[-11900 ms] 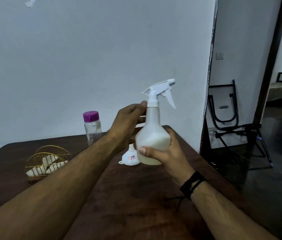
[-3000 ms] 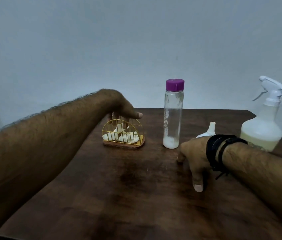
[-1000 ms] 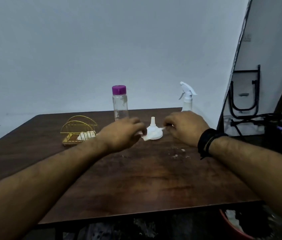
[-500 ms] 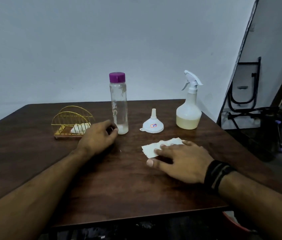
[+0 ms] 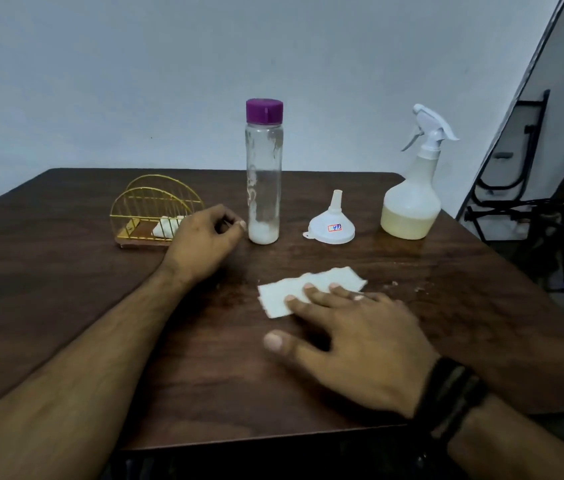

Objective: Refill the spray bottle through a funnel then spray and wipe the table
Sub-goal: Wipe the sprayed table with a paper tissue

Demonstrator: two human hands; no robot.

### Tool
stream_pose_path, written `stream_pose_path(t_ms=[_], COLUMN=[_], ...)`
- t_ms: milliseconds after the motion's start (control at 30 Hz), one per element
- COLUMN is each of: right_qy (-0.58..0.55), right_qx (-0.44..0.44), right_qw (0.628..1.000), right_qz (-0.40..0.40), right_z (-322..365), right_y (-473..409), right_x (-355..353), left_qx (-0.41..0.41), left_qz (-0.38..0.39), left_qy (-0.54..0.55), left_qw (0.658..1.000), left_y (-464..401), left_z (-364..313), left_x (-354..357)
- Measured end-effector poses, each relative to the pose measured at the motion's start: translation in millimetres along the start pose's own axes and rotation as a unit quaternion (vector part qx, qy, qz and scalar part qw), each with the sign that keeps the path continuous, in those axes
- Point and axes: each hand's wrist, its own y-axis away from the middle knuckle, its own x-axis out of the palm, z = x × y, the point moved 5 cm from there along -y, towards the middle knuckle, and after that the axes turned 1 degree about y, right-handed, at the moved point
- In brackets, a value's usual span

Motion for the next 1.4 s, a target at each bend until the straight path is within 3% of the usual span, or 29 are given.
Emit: stream_pose_path(t_ms=[200,367,500,633,767,933,1067,1300,1400], right_qy=[0.025,0.027,0.03,0.041,0.049,0.03,0.009,0.017,0.024], right_qx=[0.126,0.03,-0.046,0.019,0.123,0.028,-0.037,0.128,0.095], right_qw=[0.992,0.999,0.998,0.999,0.991,0.999,0.999,0.991,0.995], right_qz=[0.001,0.003,-0.013,-0.014,0.01,-0.004,-0.031,-0.039,-0.009], right_z=[-49.8,37.7,81.3,24.7,-27.0,40.9,76.0,-33.5,-13.3], right_y=[-20.6,-57.7,-17.5,13.5,-19.6,-60.2,2.4,37.4,5.4], right_x=[-16.3,-8.3,2.0,-4.8,-21.4,-7.5,8.7,-9.0,-8.9], left_qx=[0.003,-0.01,-0.026,-0.027,-0.024,-0.019,-0.011,-0.011,-0.009], left_qz=[-0.002,-0.014,-0.025,-0.023,-0.025,-0.024,-0.032,-0.031,-0.03], left_qy=[0.007,0.05,0.091,0.096,0.099,0.094,0.091,0.076,0.079], left_qw=[1.0,0.999,0.995,0.995,0.994,0.995,0.995,0.997,0.996], left_y=[0.0,-1.0,-0.6,-2.6,-2.7,-1.9,0.0,-0.1,-0.9], left_z=[-0.1,4.0,6.6,8.2,9.3,9.2,9.0,7.9,9.4], left_x=[3.7,-0.5,-3.1,-3.7,-3.9,-2.7,-0.8,-2.0,-0.1])
